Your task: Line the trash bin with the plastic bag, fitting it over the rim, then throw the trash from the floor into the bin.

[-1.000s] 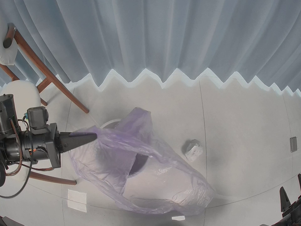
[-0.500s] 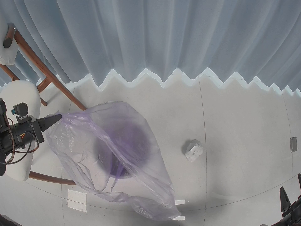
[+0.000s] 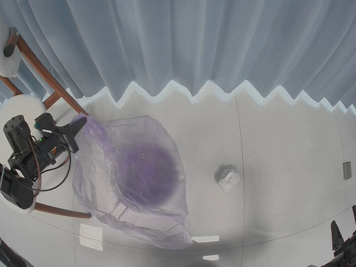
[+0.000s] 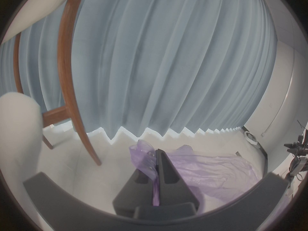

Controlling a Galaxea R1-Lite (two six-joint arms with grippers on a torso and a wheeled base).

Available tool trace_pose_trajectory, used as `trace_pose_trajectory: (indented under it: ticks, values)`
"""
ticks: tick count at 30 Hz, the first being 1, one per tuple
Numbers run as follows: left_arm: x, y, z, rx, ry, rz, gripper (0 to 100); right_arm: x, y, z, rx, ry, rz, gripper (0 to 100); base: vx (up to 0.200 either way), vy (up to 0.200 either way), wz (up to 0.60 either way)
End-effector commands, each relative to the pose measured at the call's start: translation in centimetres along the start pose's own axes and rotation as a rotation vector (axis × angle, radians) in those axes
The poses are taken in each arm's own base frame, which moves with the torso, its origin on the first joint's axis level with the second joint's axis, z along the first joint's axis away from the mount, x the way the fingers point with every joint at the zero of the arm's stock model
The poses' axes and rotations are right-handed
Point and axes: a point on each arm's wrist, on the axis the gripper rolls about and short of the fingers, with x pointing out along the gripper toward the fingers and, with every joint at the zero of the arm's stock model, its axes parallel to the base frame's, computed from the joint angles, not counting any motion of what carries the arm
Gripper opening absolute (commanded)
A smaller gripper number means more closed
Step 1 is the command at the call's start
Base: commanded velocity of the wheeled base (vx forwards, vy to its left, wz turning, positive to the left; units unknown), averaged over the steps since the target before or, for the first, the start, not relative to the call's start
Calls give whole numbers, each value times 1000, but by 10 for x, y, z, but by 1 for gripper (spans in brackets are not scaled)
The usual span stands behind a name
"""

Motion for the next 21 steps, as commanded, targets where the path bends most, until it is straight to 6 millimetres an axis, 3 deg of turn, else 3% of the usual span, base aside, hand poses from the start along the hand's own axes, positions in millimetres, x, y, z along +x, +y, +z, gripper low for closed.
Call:
trace_pose_trajectory:
  ticks: [1, 10, 12, 13, 14, 17, 20, 21]
  values:
    - [19, -23, -27, -78, 41, -39, 0, 0, 0, -5, 1, 2, 0, 100, 0, 0, 0]
    - [11, -26, -22, -77, 26, -40, 0, 0, 0, -5, 3, 1, -14, 100, 0, 0, 0]
    - [11, -26, -21, -75, 22, -40, 0, -4, -2, 21, 48, -92, -64, 100, 0, 0, 0]
    - [10, -26, -21, -77, 23, -37, 0, -1, -4, 66, 137, -159, -105, 100, 0, 0, 0]
    - [10, -26, -21, -76, 21, -36, 0, 18, -6, 97, 232, -131, -118, 100, 0, 0, 0]
    - [8, -28, -23, -82, 32, -36, 0, 46, -4, 131, 339, -38, 29, 100, 0, 0, 0]
    - [7, -30, -17, -77, 12, -42, 0, 85, 7, 141, 333, 158, 138, 100, 0, 0, 0]
    - [7, -30, -18, -77, 13, -41, 0, 87, 7, 141, 332, 167, 140, 100, 0, 0, 0]
